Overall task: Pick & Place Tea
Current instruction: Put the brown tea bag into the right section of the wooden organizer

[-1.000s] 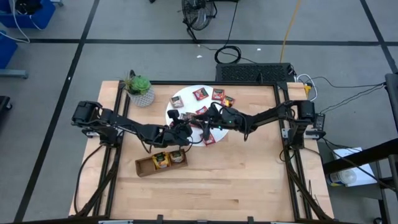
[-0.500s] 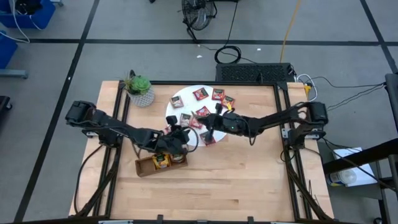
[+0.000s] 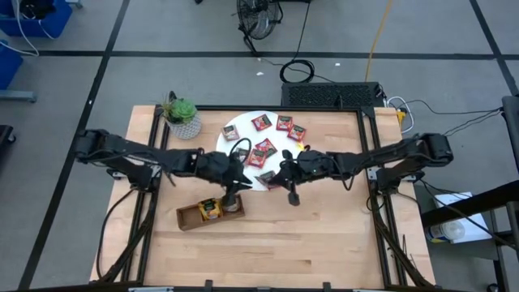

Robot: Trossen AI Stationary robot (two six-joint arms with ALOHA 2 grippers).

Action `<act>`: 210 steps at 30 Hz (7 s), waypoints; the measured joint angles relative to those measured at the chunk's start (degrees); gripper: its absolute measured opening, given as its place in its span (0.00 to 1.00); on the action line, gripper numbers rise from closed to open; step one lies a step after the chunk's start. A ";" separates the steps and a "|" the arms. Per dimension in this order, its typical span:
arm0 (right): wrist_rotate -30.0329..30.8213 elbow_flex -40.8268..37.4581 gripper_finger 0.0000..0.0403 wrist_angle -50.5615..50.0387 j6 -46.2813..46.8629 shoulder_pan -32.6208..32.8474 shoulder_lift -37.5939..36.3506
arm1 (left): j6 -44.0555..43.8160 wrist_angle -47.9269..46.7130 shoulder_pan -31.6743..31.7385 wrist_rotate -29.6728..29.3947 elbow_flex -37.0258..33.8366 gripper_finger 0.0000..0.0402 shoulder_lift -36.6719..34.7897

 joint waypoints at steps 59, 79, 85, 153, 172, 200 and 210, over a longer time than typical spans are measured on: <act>0.05 -0.04 0.00 1.29 0.05 2.85 1.92 | 4.70 19.78 4.99 16.71 0.02 0.32 9.19; 0.01 -0.07 0.00 2.18 -0.16 2.94 3.40 | 8.54 12.72 -1.98 1.72 -0.02 0.02 3.31; -1.49 -0.04 0.00 2.76 0.01 3.09 3.40 | 3.19 8.96 0.47 -5.64 -0.02 0.15 3.44; 5.84 -0.04 0.00 7.34 -2.40 2.85 1.80 | -3.13 69.69 -31.27 -46.76 -33.77 0.00 8.26; 6.37 -0.04 0.00 8.63 -2.35 2.85 1.80 | -2.76 70.07 -29.40 -43.82 -33.77 0.00 17.39; 6.15 -0.04 0.00 6.22 -2.84 2.94 1.80 | -2.91 42.97 -29.30 -36.04 -26.41 0.22 6.76; 6.13 -0.04 0.00 6.14 -3.02 2.96 1.80 | -8.27 -15.21 -21.79 -18.26 -0.33 0.01 6.07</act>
